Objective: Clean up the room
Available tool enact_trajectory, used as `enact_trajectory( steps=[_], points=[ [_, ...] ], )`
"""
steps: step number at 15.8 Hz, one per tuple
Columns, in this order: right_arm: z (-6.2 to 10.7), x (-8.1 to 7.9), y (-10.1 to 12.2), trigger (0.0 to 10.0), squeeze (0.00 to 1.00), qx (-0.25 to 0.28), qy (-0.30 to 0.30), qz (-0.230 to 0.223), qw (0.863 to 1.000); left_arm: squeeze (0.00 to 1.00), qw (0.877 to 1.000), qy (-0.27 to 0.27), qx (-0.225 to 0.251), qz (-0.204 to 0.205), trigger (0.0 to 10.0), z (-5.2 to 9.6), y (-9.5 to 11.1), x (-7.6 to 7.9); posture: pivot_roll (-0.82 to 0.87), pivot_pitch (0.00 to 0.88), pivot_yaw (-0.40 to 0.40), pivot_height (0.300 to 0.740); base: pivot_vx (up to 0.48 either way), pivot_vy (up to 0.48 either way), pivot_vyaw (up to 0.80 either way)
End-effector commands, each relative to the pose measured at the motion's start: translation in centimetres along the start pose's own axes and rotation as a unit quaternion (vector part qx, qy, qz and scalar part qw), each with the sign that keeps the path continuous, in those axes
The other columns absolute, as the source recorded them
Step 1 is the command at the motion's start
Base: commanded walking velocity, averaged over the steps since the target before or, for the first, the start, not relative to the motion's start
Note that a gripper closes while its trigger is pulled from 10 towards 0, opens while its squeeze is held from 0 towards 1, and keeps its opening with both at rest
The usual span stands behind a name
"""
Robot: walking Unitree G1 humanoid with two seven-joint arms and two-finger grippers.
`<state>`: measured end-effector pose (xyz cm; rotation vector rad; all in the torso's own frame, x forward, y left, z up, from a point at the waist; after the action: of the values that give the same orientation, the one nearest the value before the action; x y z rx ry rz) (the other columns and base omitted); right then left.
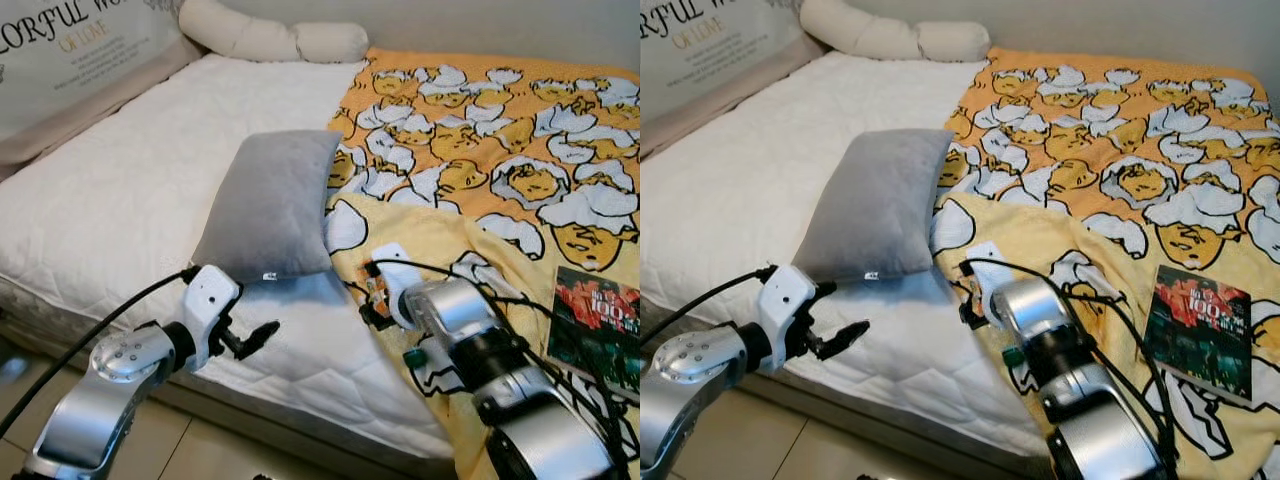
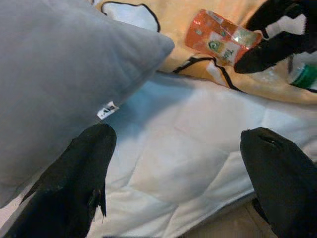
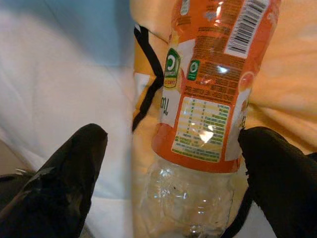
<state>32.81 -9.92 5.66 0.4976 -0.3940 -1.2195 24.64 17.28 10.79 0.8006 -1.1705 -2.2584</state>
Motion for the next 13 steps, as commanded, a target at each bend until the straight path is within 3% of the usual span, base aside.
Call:
enact_trajectory(
  steps=[1, 2, 3, 4, 7, 13],
  points=[
    [-0.30, -0.32, -0.14, 10.0, 0.00, -0.007, 0.000, 0.008, 1.000, 1.00, 1.000, -0.007, -0.004, -0.009, 10.0, -0.03, 0.12, -0.21, -0.04, 0.000, 0.089, 0.740, 0.000, 0.000, 0.00],
    [-0.30, -0.47, -0.04, 7.2, 0.00, -0.009, 0.002, 0.007, 1.000, 1.00, 1.000, -0.016, -0.006, -0.008, 10.0, 0.02, 0.14, -0.24, -0.04, 0.000, 0.088, 0.740, 0.000, 0.000, 0.00],
    [-0.32, -0.51, -0.02, 7.2, 0.00, -0.009, 0.002, 0.006, 1.000, 1.00, 1.000, -0.017, -0.007, -0.008, 10.0, 0.04, 0.12, -0.24, -0.04, 0.000, 0.088, 0.740, 0.000, 0.000, 0.00],
    [-0.11, -0.63, -0.05, 0.0, 0.00, -0.019, 0.007, 0.015, 1.000, 1.00, 1.000, -0.021, -0.009, -0.012, 10.0, 0.14, 0.15, -0.36, -0.04, 0.000, 0.088, 0.740, 0.000, 0.000, 0.00],
    [0.33, -1.12, 0.19, 0.0, 0.00, -0.026, 0.028, 0.010, 0.999, 1.00, 1.000, -0.023, -0.009, -0.018, 10.0, 0.19, 0.29, -0.83, -0.04, 0.000, 0.087, 0.740, 0.000, 0.000, 0.00],
    [0.17, -0.49, -0.25, 0.0, 0.00, -0.031, 0.019, 0.007, 0.999, 0.99, 0.999, -0.021, -0.013, -0.024, 10.0, 0.00, 0.05, -0.96, -0.05, 0.000, 0.093, 0.740, 0.000, 0.000, 0.00]
  ],
)
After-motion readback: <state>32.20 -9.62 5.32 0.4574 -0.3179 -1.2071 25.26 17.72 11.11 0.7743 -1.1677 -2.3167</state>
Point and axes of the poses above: a point about 5 cm out from each wrist's last joint towards the gripper, its own z axis pointing back from the gripper into the wrist, its own y axis along the axis of the wrist's last joint, x = y × z, the point moved 1 cm from there along -z, pointing out of the wrist towards the gripper, and after that the axes turned 10 degrees about -z, right-handed, at the moved point
